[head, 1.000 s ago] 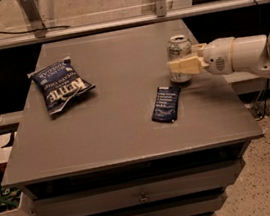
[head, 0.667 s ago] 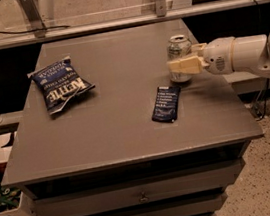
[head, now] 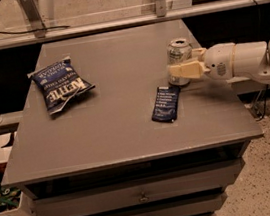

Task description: Move 7up can near rxbar blueberry

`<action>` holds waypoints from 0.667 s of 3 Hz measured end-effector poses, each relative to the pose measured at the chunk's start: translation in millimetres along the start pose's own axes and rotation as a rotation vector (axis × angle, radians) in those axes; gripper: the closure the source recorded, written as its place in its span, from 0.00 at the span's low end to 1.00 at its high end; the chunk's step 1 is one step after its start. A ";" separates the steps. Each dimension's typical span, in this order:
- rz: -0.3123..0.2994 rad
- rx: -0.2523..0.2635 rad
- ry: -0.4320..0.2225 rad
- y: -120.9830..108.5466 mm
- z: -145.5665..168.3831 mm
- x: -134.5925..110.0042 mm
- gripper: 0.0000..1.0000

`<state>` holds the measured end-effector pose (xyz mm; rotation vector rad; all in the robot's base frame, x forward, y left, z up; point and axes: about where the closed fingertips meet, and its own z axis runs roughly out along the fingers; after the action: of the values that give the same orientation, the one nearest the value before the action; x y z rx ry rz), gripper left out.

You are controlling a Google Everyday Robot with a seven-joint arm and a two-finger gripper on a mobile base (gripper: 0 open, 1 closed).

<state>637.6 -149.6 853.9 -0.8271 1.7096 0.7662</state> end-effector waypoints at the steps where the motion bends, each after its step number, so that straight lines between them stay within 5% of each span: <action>1: 0.000 0.000 0.000 0.3 -0.7 -2.6 1.00; 2: 0.000 0.000 0.000 0.3 -0.8 -2.9 1.00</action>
Offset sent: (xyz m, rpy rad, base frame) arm -0.0324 0.0002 0.0010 0.0882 0.0142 0.0773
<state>637.6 -149.6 857.0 -0.8272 1.7095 0.7663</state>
